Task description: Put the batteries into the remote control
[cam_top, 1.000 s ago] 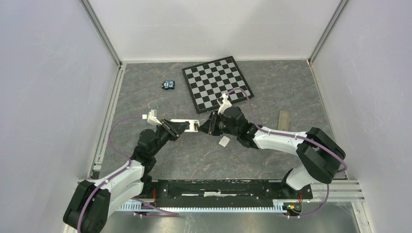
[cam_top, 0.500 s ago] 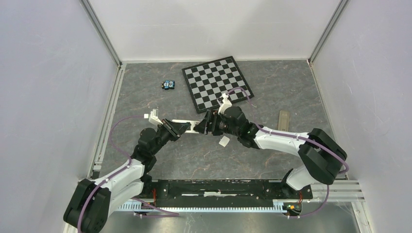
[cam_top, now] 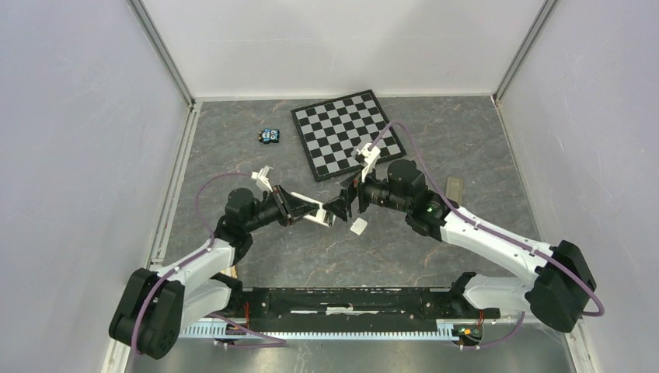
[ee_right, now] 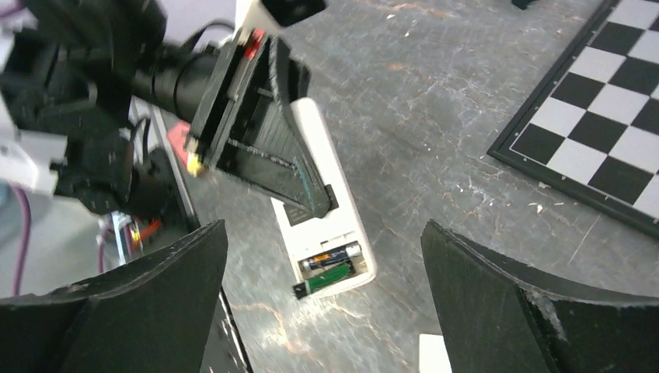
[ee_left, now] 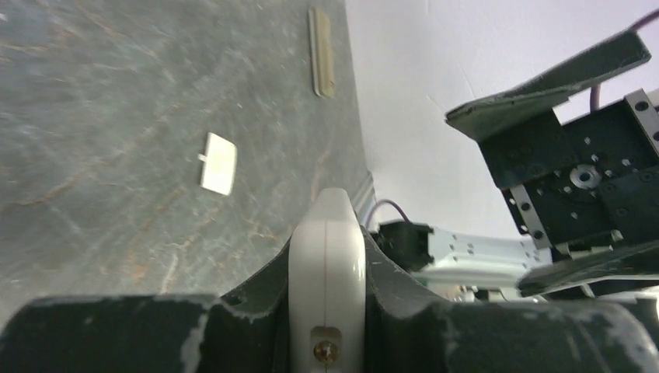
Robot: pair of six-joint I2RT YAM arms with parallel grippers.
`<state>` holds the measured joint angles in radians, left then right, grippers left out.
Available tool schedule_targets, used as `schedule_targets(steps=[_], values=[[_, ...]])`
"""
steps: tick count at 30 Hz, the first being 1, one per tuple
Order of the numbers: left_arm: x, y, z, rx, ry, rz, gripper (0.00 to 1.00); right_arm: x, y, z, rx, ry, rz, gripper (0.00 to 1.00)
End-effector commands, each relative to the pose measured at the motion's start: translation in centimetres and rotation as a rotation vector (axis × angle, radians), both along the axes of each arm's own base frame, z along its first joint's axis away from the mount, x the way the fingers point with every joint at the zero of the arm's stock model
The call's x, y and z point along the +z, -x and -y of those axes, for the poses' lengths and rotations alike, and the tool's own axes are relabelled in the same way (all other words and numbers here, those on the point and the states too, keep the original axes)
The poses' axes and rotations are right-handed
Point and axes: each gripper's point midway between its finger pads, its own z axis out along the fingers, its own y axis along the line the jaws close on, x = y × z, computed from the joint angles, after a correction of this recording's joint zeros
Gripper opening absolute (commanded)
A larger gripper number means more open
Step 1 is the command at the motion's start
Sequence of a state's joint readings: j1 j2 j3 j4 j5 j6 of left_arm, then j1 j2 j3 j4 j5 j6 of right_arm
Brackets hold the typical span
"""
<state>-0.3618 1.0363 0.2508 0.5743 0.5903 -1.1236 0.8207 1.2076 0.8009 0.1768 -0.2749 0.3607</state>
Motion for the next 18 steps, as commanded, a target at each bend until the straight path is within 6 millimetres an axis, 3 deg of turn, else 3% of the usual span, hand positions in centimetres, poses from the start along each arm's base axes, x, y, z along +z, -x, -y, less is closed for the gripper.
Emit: schedule_targets(steps=[1, 3, 8, 12, 18], values=[[3.7, 2.8, 1.8, -0.248, 0.098, -0.004, 0.02, -1.2, 3.6, 0.5, 0.306, 0.16, 0.129, 0.98], [4.0, 3.1, 1.9, -0.268, 0.118, -0.023, 0.02, -1.6, 5.3, 0.6, 0.396, 0.154, 0.124, 0.98], [4.7, 3.8, 1.9, -0.304, 0.115, -0.028, 0.02, -2.2, 5.7, 1.7, 0.408, 0.157, 0.093, 0.98], [4.9, 4.2, 2.0, -0.336, 0.096, -0.029, 0.02, -2.2, 6.9, 1.2, 0.493, 0.123, 0.061, 0.98], [4.8, 4.3, 2.1, -0.355, 0.095, -0.036, 0.02, -2.5, 7.1, 0.6, 0.521, 0.112, 0.012, 0.98]])
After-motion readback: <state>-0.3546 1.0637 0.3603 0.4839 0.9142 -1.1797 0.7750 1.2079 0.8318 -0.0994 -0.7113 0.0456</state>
